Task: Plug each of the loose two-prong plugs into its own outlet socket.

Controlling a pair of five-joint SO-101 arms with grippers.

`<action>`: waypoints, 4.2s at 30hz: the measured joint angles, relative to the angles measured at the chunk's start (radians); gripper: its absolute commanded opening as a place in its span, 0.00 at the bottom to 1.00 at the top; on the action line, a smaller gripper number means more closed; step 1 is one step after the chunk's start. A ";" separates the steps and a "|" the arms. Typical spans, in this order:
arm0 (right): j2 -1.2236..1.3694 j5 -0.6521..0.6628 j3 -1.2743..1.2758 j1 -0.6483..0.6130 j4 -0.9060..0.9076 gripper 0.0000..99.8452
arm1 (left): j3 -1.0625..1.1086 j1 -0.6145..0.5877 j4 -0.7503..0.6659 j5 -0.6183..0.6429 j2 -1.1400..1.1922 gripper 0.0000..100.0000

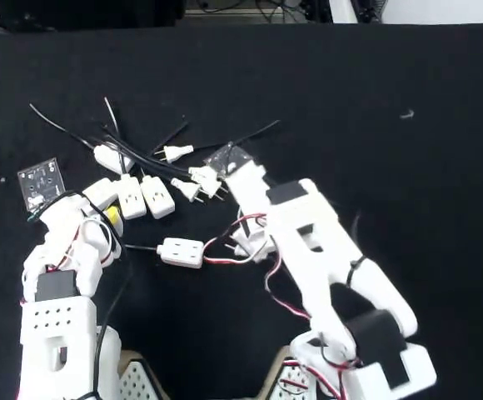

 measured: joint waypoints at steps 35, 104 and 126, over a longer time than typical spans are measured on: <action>0.273 0.477 -0.261 -0.035 0.203 0.16 | 0.000 0.000 0.000 0.000 0.000 0.18; -0.732 -0.005 0.450 -0.236 -0.502 0.01 | -0.282 0.390 0.120 -0.064 0.000 0.18; -0.732 -0.040 0.454 -0.239 -0.482 0.01 | -0.063 0.448 -0.149 -0.233 -0.012 0.18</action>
